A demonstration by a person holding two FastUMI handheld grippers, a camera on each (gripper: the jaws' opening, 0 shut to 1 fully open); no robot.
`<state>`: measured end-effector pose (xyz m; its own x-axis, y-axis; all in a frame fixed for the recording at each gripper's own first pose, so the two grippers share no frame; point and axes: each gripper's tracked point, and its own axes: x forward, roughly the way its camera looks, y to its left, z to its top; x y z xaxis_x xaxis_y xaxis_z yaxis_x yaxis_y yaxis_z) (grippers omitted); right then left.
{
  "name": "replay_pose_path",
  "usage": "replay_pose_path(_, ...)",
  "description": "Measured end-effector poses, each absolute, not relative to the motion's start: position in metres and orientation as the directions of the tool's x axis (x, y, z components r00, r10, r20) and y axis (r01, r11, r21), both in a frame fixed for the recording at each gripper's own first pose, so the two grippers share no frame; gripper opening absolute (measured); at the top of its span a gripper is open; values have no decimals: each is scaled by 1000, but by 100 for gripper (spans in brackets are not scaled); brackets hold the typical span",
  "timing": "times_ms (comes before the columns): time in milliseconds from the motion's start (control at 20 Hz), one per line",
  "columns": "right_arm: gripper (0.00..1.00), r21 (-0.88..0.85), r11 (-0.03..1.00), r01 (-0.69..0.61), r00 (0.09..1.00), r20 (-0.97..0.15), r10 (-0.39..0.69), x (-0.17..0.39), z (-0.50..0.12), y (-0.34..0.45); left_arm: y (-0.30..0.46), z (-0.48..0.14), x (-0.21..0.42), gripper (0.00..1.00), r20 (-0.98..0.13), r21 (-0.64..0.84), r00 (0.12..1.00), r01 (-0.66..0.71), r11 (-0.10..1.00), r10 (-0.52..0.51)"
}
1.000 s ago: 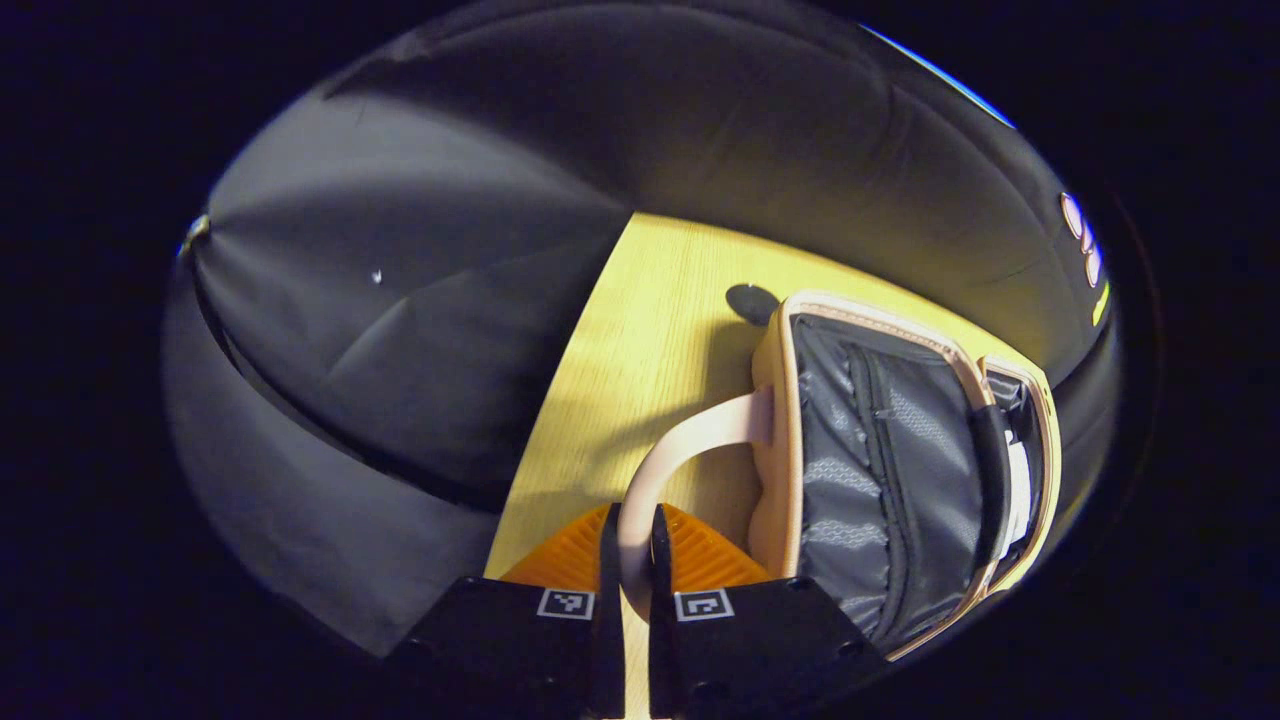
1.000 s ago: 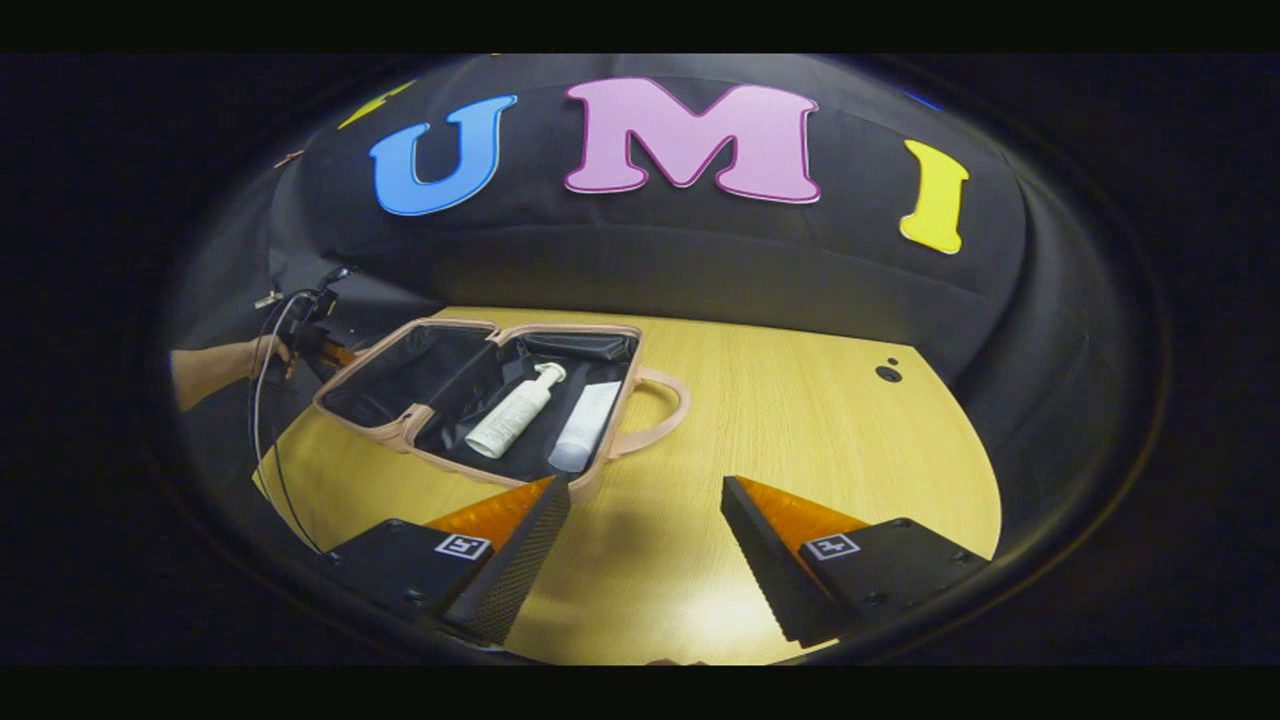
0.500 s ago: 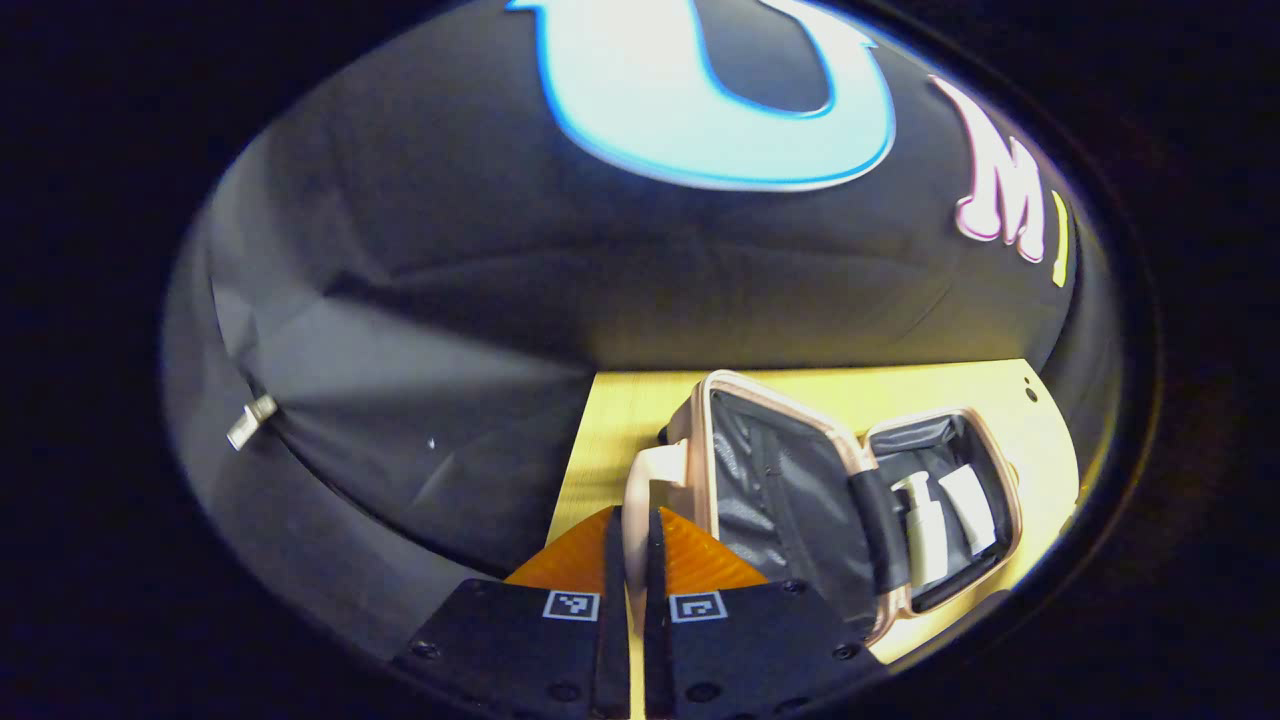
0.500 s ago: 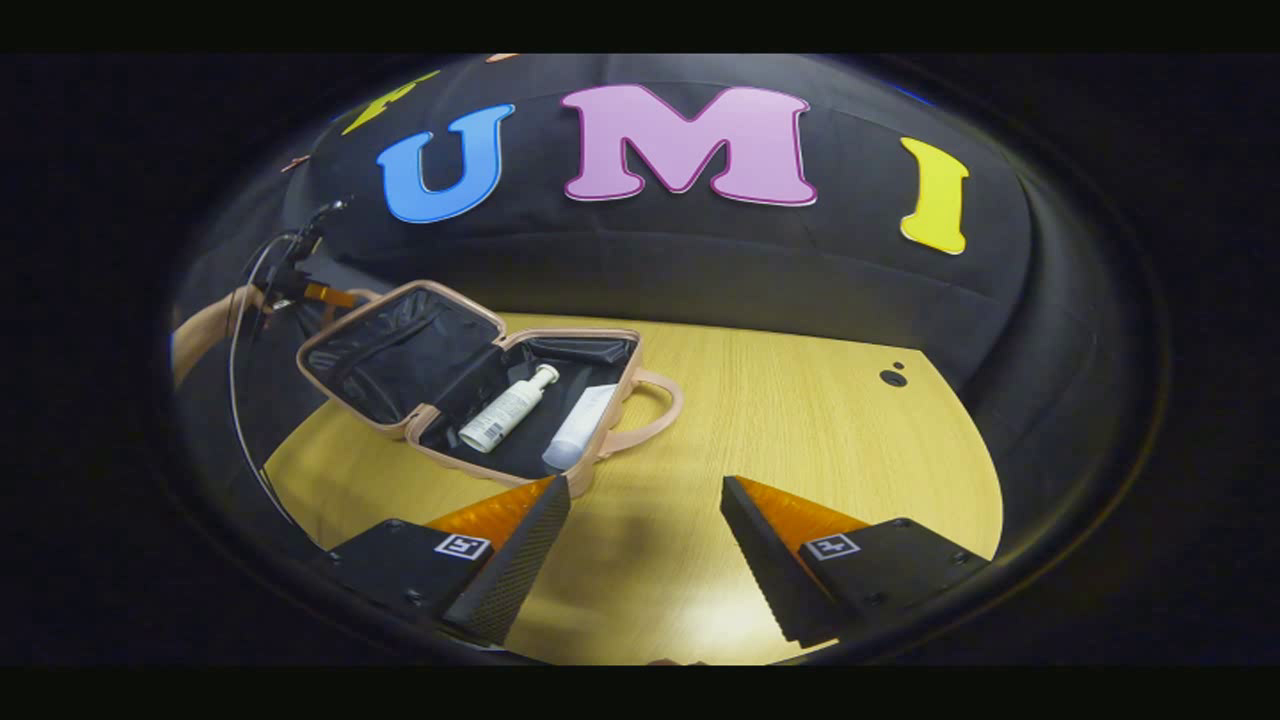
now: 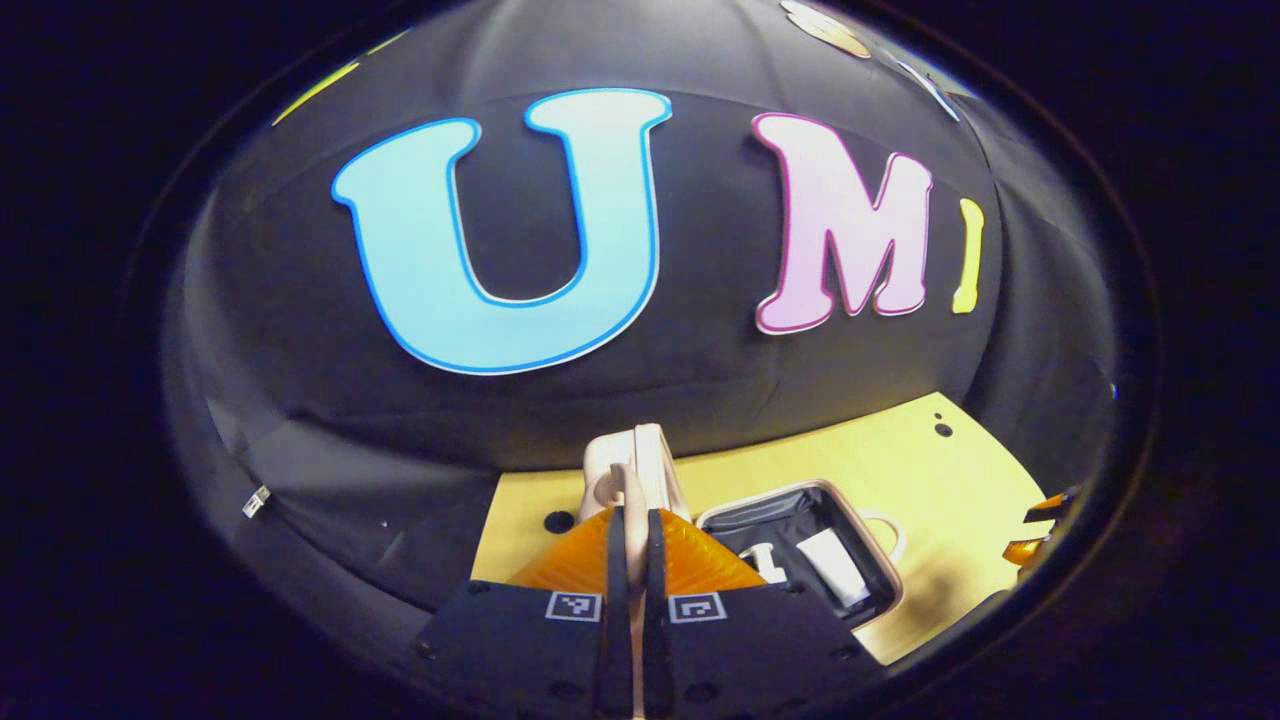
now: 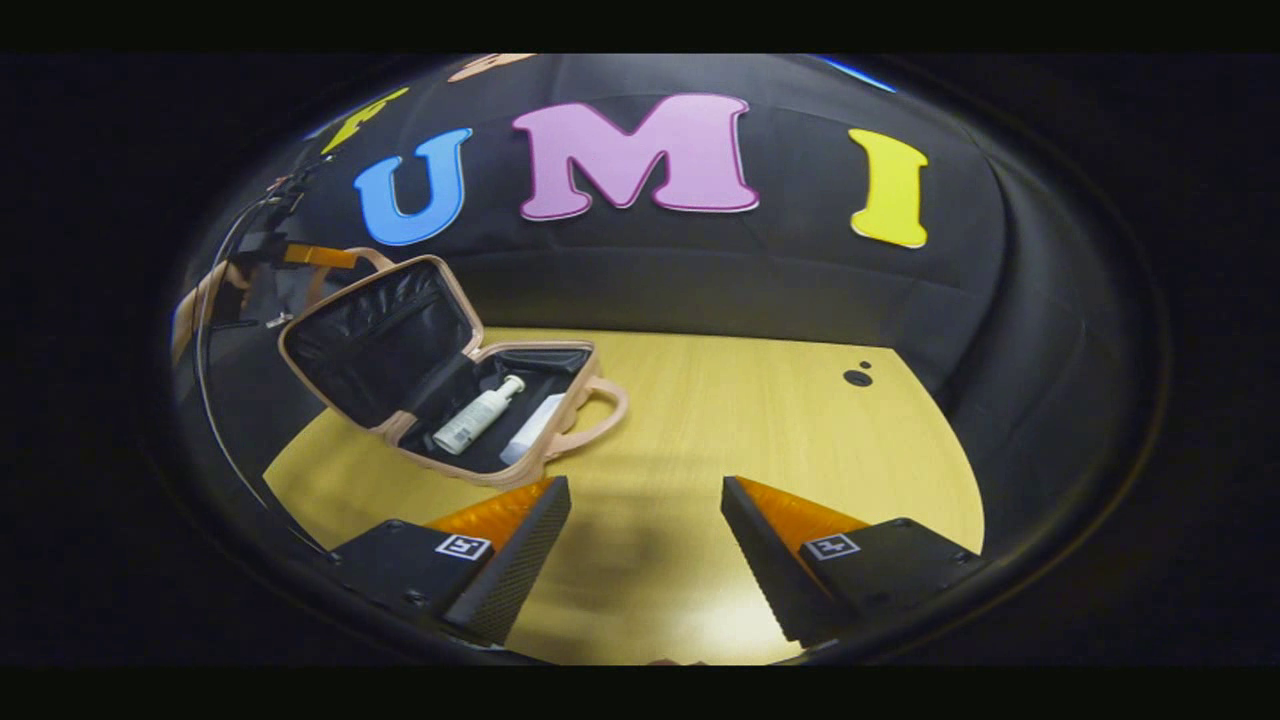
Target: First open the suitcase, pack the skin care products into it, and then close the suitcase.
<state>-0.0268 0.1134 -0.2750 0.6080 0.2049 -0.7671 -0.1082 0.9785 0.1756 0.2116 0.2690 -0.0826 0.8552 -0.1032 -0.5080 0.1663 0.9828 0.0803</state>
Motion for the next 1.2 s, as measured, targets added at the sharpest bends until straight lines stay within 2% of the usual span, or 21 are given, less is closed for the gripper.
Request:
replay_pose_path(350, 97, 142, 987, -74, 623, -766, 157, -39, -278, 52, 134, -89, 208, 10, -438, -50, 871, 222, 974, -221)
replay_pose_path(650, 97, 139, 989, -60, 647, -749, 144, -38, -280, 7, 34, -150, 201, 10, -435, -190, 850, 235, 953, -296)
replay_pose_path(1050, 97, 172, 983, -59, 663, -730, 167, -36, -281, -26, -35, -261, 201, 10, -500, -257, 827, 141, 956, -256)
replay_pose_path(1200, 96, 157, 986, -48, 686, -713, 147, -27, -269, -31, -46, -280, 199, 10, -497, -290, 832, 107, 951, -245)
